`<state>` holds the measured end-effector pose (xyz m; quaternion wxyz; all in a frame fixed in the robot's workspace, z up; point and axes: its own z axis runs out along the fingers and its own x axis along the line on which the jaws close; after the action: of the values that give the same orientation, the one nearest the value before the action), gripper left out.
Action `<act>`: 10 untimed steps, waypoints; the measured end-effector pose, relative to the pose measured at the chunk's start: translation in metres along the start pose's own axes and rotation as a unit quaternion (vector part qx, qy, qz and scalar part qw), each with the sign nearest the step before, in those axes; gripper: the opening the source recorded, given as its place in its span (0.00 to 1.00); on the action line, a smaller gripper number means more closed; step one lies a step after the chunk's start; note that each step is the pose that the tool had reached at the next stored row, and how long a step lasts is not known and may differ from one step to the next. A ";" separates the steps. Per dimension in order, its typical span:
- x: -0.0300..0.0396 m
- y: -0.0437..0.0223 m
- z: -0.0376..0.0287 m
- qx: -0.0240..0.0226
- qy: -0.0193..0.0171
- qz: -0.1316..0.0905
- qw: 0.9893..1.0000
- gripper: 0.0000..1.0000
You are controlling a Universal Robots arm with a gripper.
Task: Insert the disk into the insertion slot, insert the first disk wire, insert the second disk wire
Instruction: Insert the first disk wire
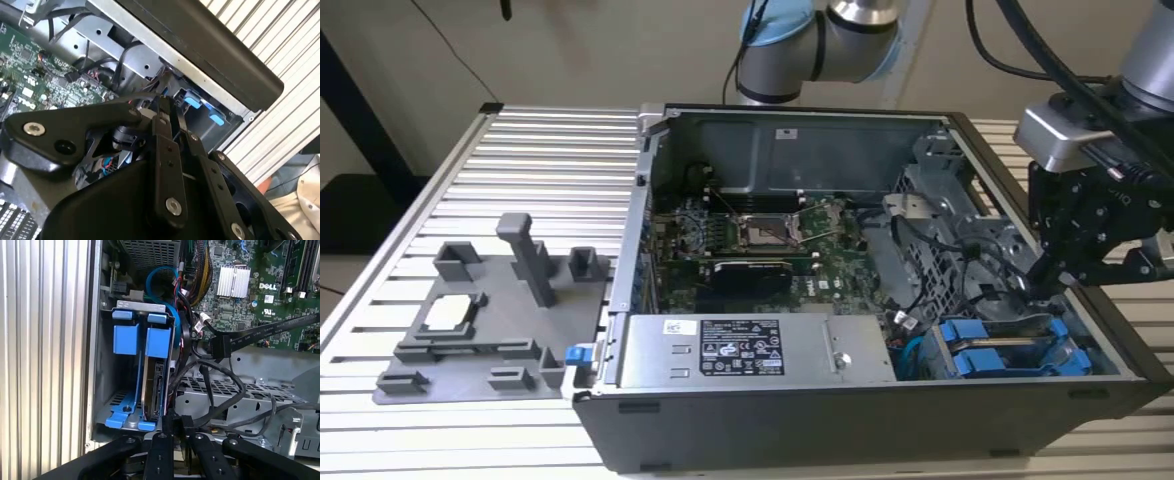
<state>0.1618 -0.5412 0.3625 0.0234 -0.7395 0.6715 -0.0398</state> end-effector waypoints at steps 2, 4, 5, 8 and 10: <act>0.0000 0.0001 0.0000 0.000 0.000 0.000 1.000 0.19; 0.0013 0.0028 -0.0002 0.002 -0.003 0.000 1.000 0.19; 0.0030 0.0045 -0.0003 0.003 -0.004 0.000 1.000 0.19; 0.0098 0.0093 -0.0003 0.006 -0.007 0.001 1.000 0.19; 0.0151 0.0121 -0.0003 0.008 -0.010 0.001 1.000 0.19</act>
<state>0.1512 -0.5574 0.3621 0.0356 -0.7390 0.6717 -0.0377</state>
